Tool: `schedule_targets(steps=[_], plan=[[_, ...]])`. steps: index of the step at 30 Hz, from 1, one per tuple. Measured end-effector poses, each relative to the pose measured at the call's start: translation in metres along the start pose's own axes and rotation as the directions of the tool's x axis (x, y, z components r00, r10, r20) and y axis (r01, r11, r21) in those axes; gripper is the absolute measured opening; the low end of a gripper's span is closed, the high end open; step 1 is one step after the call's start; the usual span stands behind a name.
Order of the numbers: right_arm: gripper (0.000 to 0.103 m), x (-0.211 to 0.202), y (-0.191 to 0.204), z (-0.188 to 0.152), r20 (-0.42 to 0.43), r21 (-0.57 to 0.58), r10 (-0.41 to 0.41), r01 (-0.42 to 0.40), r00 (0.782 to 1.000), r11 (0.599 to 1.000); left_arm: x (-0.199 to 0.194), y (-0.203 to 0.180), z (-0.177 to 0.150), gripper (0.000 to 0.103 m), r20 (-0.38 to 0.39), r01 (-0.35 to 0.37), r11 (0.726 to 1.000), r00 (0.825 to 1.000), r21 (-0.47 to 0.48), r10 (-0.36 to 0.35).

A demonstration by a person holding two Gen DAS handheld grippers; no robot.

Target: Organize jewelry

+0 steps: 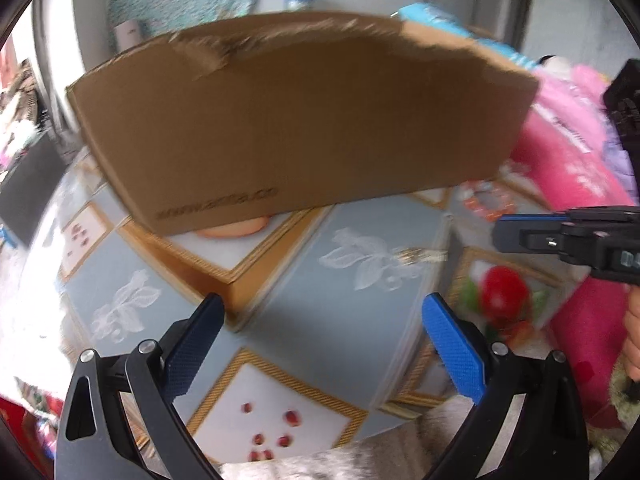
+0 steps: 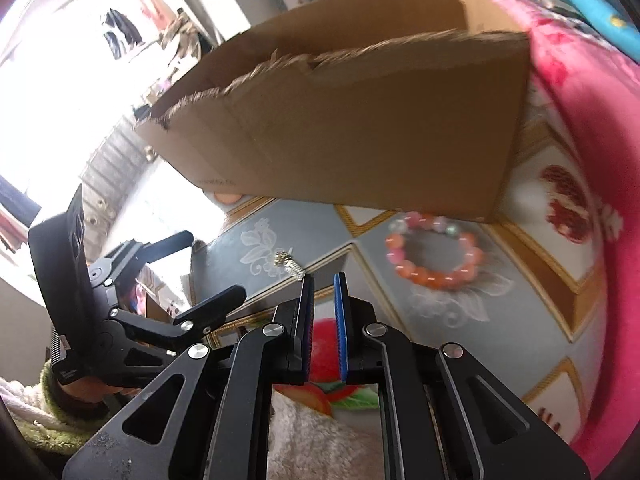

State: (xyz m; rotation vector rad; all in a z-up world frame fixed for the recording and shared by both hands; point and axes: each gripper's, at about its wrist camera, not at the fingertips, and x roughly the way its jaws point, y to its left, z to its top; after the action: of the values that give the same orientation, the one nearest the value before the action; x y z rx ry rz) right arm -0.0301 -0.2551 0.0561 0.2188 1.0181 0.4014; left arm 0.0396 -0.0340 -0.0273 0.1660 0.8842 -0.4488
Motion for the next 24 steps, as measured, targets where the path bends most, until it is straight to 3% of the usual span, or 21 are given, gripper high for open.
schedule_targets(steps=[3,4,7,11,19,21,24], plan=[[0.010,-0.012,-0.010,0.002,0.019,0.017,0.002,-0.003,1.000,1.000,-0.005,-0.011,0.003,0.084,0.048,0.058,0.996,0.997,0.064,-0.062],[0.010,-0.015,-0.014,0.001,0.027,0.026,0.005,-0.005,1.000,1.000,-0.005,-0.016,0.005,0.074,0.055,0.075,0.992,0.995,0.098,-0.081],[0.011,-0.018,-0.020,0.003,0.039,0.038,0.014,-0.015,0.999,0.999,0.001,-0.028,0.009,0.059,0.040,0.114,0.976,0.992,0.184,-0.123],[0.011,-0.018,-0.030,0.002,0.051,0.047,0.022,-0.024,0.998,0.999,0.013,-0.034,0.015,0.043,-0.002,0.137,0.965,0.990,0.222,-0.140],[0.011,-0.008,-0.044,0.006,0.052,0.075,0.036,-0.040,0.998,0.996,0.020,-0.039,0.019,0.019,-0.012,0.142,0.934,0.989,0.327,-0.146],[0.011,-0.007,-0.047,0.007,0.055,0.081,0.039,-0.043,0.998,0.996,0.020,-0.042,0.019,0.006,-0.023,0.152,0.924,0.988,0.350,-0.154],[0.011,-0.008,-0.052,0.006,0.060,0.088,0.039,-0.045,0.997,0.995,0.021,-0.044,0.019,0.004,-0.027,0.150,0.920,0.988,0.362,-0.151]])
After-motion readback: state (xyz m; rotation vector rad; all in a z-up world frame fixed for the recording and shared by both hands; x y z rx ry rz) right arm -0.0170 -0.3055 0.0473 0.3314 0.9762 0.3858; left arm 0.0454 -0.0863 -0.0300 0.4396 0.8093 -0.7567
